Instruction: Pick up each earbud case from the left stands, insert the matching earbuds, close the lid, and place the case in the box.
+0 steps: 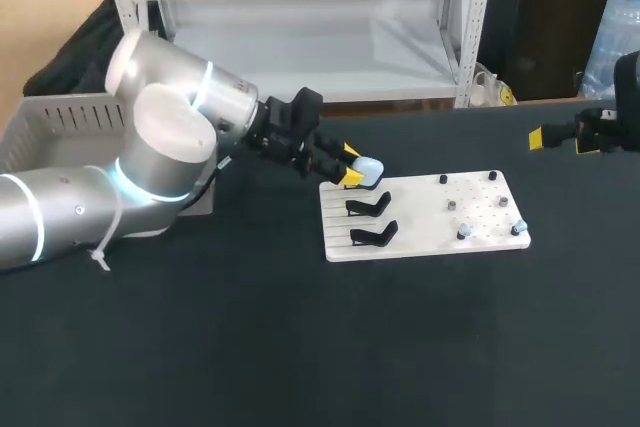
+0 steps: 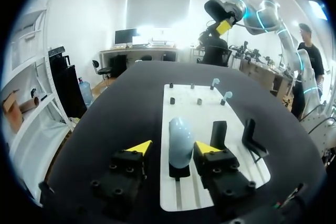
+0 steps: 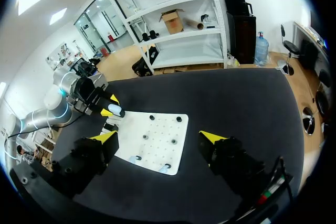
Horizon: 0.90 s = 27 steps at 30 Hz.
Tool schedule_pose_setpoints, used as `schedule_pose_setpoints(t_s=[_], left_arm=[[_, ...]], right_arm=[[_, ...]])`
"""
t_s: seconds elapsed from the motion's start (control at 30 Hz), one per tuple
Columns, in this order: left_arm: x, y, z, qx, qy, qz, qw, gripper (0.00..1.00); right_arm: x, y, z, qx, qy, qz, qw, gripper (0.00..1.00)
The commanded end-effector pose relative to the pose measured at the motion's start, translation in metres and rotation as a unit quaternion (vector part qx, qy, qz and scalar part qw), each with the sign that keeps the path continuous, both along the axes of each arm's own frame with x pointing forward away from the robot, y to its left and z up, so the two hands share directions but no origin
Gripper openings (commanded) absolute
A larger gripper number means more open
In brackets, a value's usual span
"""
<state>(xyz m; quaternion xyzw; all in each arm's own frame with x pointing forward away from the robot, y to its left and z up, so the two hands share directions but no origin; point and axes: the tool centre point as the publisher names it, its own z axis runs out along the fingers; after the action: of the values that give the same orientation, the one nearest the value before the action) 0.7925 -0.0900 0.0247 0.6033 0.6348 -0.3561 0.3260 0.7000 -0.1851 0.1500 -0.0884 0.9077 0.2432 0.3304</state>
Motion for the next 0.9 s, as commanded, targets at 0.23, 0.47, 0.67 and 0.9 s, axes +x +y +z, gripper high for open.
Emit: schedule_pose_setpoints(t_s=[0.23,0.47,0.67,0.9], left_arm=[[-0.005,-0.0042,-0.004,-0.008,-0.006,0.001,1.0,0.49],[-0.0064,-0.0065,-0.0077,-0.007,-0.011,0.002,1.0,0.5],[-0.0045,-0.0065,-0.007,-0.009,-0.008,0.006,1.0,0.5],[-0.0056,-0.0066,-0.0068,-0.01,-0.006,0.006,1.0,0.49]], right_arm=[[0.0,0.0,0.0,0.0,0.0,0.0,1.0,1.0],[0.0,0.0,0.0,0.0,0.0,0.0,1.0,1.0],[0.0,0.0,0.0,0.0,0.0,0.0,1.0,1.0],[0.0,0.0,0.0,0.0,0.0,0.0,1.0,1.0]])
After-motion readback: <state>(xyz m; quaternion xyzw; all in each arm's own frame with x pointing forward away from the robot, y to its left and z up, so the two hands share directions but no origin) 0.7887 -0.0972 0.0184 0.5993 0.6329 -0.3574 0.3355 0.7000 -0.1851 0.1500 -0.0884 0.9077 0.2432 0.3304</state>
